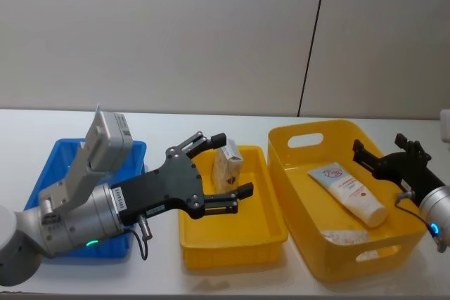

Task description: Bimanual collaborative sorting of washing and personal care products

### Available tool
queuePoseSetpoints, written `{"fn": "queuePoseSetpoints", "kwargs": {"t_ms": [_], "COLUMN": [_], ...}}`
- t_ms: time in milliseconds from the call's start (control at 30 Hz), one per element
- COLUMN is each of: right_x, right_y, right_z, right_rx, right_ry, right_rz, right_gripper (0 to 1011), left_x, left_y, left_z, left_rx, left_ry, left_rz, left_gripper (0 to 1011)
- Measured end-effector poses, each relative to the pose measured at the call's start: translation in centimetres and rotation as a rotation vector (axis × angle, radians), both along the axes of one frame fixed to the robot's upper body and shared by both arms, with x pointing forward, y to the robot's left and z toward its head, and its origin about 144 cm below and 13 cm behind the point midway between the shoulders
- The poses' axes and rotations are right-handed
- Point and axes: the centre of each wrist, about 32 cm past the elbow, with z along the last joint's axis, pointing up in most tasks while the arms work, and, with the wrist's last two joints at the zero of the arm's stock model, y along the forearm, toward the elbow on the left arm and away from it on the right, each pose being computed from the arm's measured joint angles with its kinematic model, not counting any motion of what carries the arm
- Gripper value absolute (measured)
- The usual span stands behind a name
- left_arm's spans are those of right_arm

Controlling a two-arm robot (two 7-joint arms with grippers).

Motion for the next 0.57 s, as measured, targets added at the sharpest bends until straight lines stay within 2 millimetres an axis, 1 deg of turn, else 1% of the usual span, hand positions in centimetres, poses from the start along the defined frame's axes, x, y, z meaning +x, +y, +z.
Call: {"fn": "queuePoseSetpoints", "kwargs": {"t_ms": [100, 567], "right_x": [0.01, -0.11], "right_y": [0.08, 0.47], "right_z": [-0.02, 0.11], "right_rx": [0.001, 0.006], "right_ry": [0.0, -0.007], "right_rz": [0.001, 0.012], "right_gripper": [1004, 1004], "left_x": [0.0, 0.0], "left_y": [0.0, 0.0], "left_z": [0.0, 0.0], "left_rx": [0.0, 0.0], "left_ry": [0.0, 0.0], "left_rz": [0.0, 0.0], "left_gripper": [1001, 1001]}}
